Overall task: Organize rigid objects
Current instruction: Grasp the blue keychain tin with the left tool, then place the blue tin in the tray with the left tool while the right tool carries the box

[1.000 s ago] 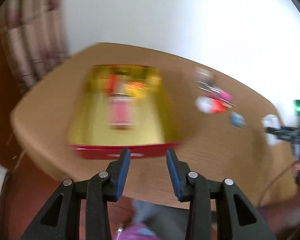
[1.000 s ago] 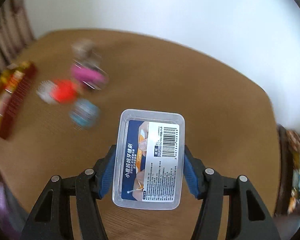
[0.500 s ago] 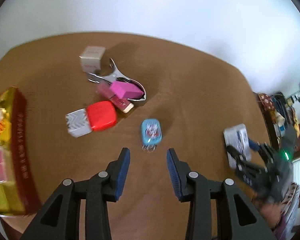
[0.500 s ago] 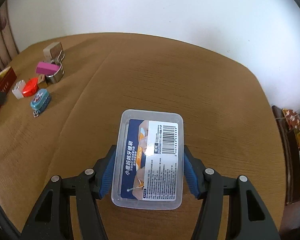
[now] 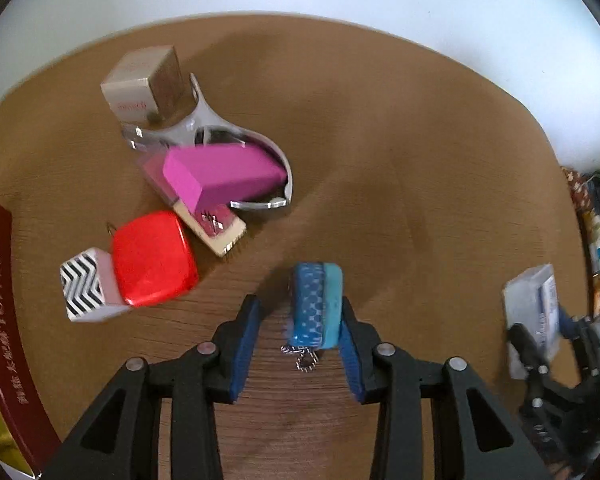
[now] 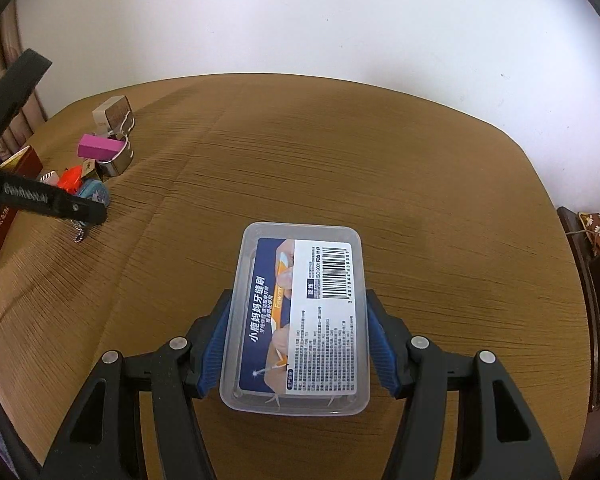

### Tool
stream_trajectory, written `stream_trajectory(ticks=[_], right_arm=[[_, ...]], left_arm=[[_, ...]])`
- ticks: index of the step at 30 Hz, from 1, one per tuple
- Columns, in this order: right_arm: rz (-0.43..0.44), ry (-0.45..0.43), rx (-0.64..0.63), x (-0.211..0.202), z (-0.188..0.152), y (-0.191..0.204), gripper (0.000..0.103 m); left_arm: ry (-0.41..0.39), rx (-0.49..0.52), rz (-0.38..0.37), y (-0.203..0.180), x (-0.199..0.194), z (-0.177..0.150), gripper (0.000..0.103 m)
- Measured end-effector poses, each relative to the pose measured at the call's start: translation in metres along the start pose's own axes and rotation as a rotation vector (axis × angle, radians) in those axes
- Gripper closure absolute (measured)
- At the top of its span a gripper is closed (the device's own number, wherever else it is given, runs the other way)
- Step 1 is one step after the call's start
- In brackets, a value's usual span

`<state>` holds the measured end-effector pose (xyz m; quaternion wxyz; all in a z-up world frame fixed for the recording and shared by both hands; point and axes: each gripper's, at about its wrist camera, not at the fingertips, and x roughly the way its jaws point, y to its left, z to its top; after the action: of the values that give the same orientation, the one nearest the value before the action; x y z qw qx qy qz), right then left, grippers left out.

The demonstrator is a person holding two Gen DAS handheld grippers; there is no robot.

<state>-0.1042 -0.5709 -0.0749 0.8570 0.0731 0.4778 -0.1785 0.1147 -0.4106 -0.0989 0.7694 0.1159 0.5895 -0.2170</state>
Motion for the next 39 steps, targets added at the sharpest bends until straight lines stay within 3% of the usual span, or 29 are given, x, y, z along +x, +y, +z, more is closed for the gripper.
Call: stream_trajectory(ticks=[2, 6, 13, 18, 20, 23, 27, 32, 37, 39], right_arm=[[0.004, 0.004, 0.008, 0.0, -0.001, -0.003, 0.045], [0.009, 0.022, 0.015, 0.004, -0.002, -0.004, 0.044], [0.004, 0.032, 0.016, 0.003, -0.003, -0.001, 0.045], [0.011, 0.038, 0.009, -0.002, -0.008, 0.003, 0.045], [0.026, 0.043, 0.02, -0.003, -0.008, 0.004, 0.045], [0.063, 0.046, 0.049, -0.007, -0.006, 0.007, 0.045], [0.107, 0.048, 0.068, -0.014, -0.001, 0.016, 0.045], [0.13, 0.029, 0.055, -0.03, 0.009, 0.031, 0.045], [0.169, 0.012, 0.033, -0.049, 0.021, 0.049, 0.045], [0.194, 0.007, 0.017, -0.055, 0.027, 0.06, 0.045]], left_arm=[[-0.012, 0.021, 0.02, -0.007, 0.001, -0.002, 0.082], [-0.034, -0.032, -0.046, 0.003, -0.013, -0.015, 0.082], [-0.135, -0.067, -0.103, 0.036, -0.094, -0.078, 0.082], [-0.194, -0.146, 0.011, 0.109, -0.154, -0.114, 0.082], [-0.209, -0.193, 0.125, 0.155, -0.168, -0.123, 0.082], [-0.19, -0.239, 0.255, 0.229, -0.169, -0.117, 0.082], [-0.136, -0.258, 0.372, 0.283, -0.137, -0.102, 0.082], [-0.076, -0.233, 0.398, 0.315, -0.107, -0.097, 0.081], [-0.098, -0.176, 0.48, 0.314, -0.096, -0.089, 0.079], [-0.113, -0.176, 0.482, 0.314, -0.098, -0.091, 0.073]])
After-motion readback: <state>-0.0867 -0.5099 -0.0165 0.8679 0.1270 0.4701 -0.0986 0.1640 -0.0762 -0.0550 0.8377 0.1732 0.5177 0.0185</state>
